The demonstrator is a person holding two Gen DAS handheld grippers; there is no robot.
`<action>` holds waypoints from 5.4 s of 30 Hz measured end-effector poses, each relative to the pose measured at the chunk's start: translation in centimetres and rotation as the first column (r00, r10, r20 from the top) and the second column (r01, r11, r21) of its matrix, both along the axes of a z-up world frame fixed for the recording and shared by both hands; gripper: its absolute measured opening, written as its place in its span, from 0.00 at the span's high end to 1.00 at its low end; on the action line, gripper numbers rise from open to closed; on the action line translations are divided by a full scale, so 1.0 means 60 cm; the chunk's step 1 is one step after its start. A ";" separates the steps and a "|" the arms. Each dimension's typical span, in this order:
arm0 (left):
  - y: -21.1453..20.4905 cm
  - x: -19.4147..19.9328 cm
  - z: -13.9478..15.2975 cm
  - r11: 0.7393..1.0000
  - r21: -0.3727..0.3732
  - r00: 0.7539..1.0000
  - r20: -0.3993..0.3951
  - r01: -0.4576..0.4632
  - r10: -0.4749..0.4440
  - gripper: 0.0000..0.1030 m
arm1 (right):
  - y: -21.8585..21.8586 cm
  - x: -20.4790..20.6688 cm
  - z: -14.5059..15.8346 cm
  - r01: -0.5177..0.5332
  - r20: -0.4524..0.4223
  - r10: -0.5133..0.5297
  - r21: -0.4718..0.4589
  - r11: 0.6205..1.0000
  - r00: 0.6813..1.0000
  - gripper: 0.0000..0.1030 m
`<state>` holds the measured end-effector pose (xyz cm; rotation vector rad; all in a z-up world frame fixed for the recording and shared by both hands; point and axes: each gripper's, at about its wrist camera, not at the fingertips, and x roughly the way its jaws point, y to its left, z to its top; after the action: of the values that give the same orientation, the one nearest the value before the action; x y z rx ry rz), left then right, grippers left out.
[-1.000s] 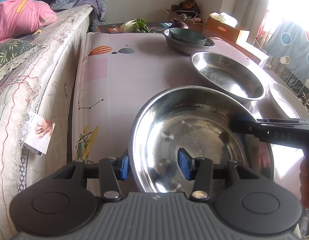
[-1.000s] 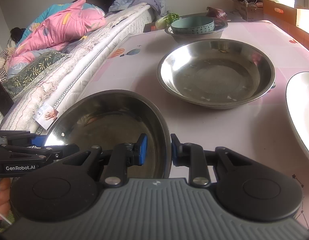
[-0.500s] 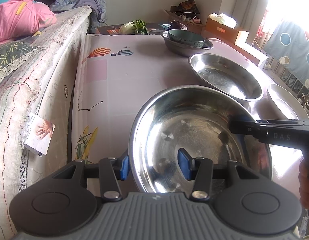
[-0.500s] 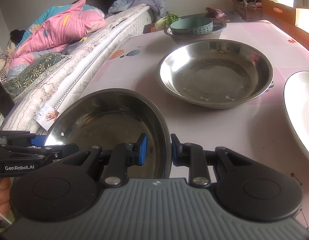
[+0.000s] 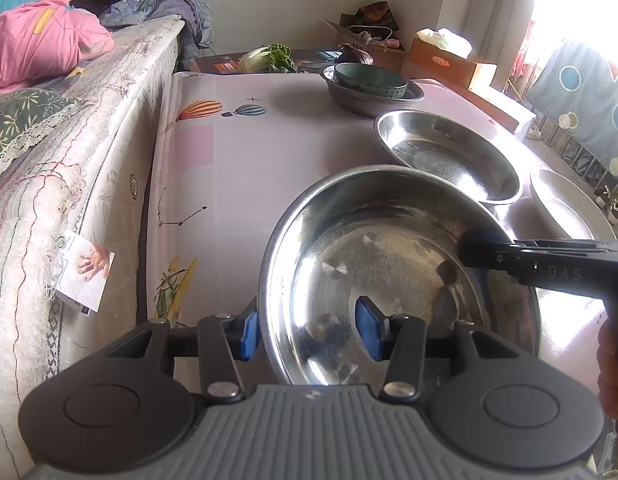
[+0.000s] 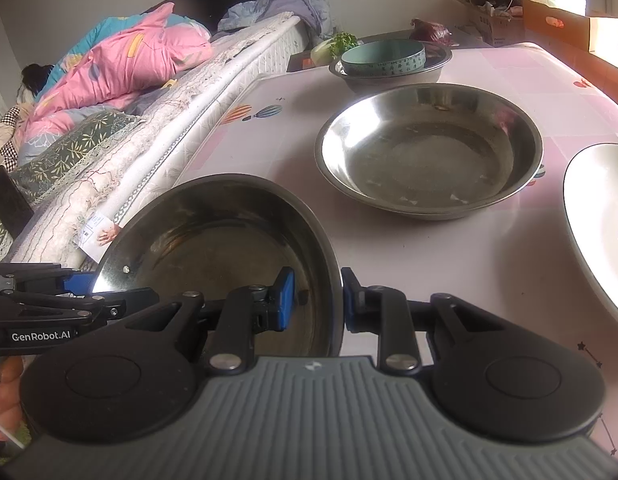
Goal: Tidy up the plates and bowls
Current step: 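Carry the held stainless plate with the left gripper over another stainless plate, then lower the stainless plate onto the other stainless plate and open the left gripper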
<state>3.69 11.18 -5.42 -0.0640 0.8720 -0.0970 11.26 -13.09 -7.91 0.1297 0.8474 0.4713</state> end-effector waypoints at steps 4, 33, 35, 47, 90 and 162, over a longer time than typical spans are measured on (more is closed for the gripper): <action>-0.004 -0.003 0.009 1.000 0.016 1.000 0.006 0.001 -0.001 0.52 | -0.005 -0.005 0.004 0.007 -0.003 -0.007 0.021 1.000 1.000 0.76; -0.066 0.019 0.072 0.997 0.053 0.997 0.055 0.055 -0.058 0.52 | -0.077 -0.010 0.063 0.079 0.032 -0.082 0.073 0.994 0.996 0.74; -0.071 0.026 0.077 0.997 0.051 0.996 0.060 0.061 -0.064 0.52 | -0.085 -0.007 0.070 0.085 0.037 -0.088 0.072 0.994 0.995 0.74; -0.114 0.065 0.096 0.994 0.031 0.991 0.079 0.101 -0.103 0.52 | -0.138 0.017 0.100 0.136 0.063 -0.141 0.071 0.988 0.988 0.73; -0.156 0.118 0.081 0.991 0.024 0.991 0.034 0.129 -0.130 0.51 | -0.172 0.056 0.082 0.194 0.025 -0.197 0.088 0.977 0.980 0.69; -0.160 0.251 0.049 0.992 -0.096 0.994 -0.056 0.085 -0.090 0.39 | -0.223 0.206 0.046 0.289 0.017 -0.290 0.038 0.956 0.957 0.48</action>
<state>18.74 1.56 -2.46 -0.1170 0.9305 -0.2193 23.59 -26.48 -5.16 0.2771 0.7832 0.2113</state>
